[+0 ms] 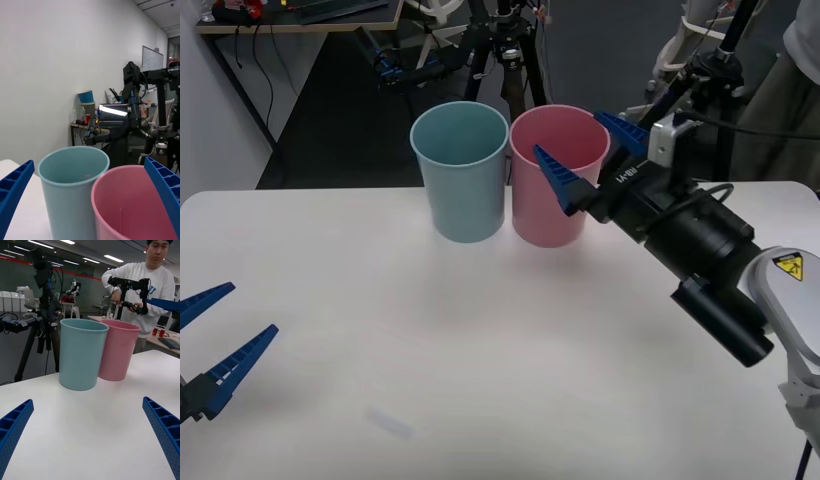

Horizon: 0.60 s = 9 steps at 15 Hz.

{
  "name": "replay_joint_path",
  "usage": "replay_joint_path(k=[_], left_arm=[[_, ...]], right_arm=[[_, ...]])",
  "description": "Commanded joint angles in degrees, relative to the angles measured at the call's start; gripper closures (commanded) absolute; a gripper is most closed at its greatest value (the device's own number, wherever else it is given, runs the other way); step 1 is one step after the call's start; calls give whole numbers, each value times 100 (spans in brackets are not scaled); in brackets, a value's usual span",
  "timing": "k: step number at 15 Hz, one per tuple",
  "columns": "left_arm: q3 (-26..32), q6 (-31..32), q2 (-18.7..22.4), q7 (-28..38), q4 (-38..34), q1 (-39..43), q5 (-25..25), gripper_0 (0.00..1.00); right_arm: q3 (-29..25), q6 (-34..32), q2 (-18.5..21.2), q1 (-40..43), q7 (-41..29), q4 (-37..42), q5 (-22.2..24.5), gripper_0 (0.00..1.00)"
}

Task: Grasp the object on the table and drop it into the matching bin: aluminum can to the light blue bin, PET bottle to the pink bin.

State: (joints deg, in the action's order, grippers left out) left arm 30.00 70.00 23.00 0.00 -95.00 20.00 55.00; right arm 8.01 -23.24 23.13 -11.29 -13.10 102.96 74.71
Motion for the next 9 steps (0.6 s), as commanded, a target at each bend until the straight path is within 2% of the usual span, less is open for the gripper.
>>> replay_joint_path(k=[1,5,9], left_arm=[[0,0,0,0,0,0,0,0],[0,0,0,0,0,0,0,0],[0,0,0,0,0,0,0,0]], right_arm=[[-784,-893,95,672,185,84,-18,0],[-1970,-2061,95,1384,440,84,-18,0],[-2867,-2888,95,1956,571,84,-106,0]])
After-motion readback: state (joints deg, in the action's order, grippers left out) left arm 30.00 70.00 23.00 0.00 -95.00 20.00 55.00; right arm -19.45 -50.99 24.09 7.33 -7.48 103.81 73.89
